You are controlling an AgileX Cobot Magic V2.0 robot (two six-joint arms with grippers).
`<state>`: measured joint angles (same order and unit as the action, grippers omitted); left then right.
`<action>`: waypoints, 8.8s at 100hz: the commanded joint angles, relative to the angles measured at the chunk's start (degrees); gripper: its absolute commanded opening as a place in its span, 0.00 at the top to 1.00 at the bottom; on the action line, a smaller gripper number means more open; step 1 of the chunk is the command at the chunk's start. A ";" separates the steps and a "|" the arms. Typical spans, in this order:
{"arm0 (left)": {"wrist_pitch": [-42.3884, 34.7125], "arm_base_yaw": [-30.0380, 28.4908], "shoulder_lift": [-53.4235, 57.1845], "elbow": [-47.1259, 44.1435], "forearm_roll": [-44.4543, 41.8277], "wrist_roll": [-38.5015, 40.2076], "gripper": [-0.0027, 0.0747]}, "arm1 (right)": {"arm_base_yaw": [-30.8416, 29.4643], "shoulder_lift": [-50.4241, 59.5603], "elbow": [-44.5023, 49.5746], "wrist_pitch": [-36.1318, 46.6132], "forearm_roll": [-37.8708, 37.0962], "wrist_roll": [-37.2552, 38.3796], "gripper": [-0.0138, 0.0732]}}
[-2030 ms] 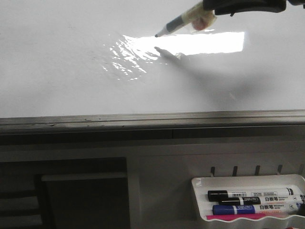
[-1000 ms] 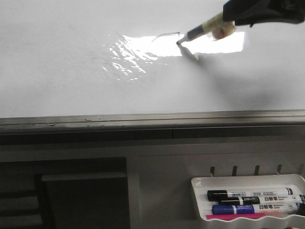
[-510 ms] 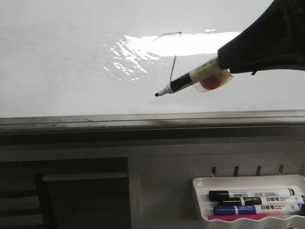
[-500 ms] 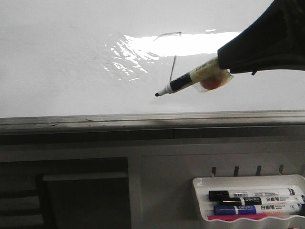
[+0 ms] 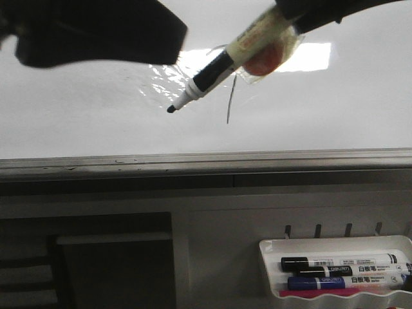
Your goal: Write number 7 on whiteboard
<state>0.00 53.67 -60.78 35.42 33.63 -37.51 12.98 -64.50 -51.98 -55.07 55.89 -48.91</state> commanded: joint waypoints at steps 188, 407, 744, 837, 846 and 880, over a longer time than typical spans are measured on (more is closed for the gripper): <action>-24.04 -8.59 0.66 -1.04 28.62 0.19 0.99 | -16.36 12.19 -1.06 -5.50 -3.20 0.43 0.33; -22.87 -12.02 -13.70 10.62 28.33 -5.79 0.29 | -15.03 12.18 -0.74 -5.52 -3.01 0.43 0.33; -5.02 -48.88 62.65 -37.41 -31.80 33.02 0.99 | -15.03 64.05 41.07 34.38 23.67 -25.02 0.91; -4.05 -49.00 62.74 -37.51 -30.09 33.02 0.99 | -15.03 64.05 41.07 34.38 23.67 -25.02 0.91; -4.05 -49.00 62.74 -37.51 -30.09 33.02 0.99 | -15.03 64.05 41.07 34.38 23.67 -25.02 0.91; -4.05 -49.00 62.74 -37.51 -30.09 33.02 0.99 | -15.03 64.05 41.07 36.05 23.67 -25.02 0.91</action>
<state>0.00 4.71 0.22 0.11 2.94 -5.10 -2.12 0.15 -9.63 -22.14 77.57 -73.68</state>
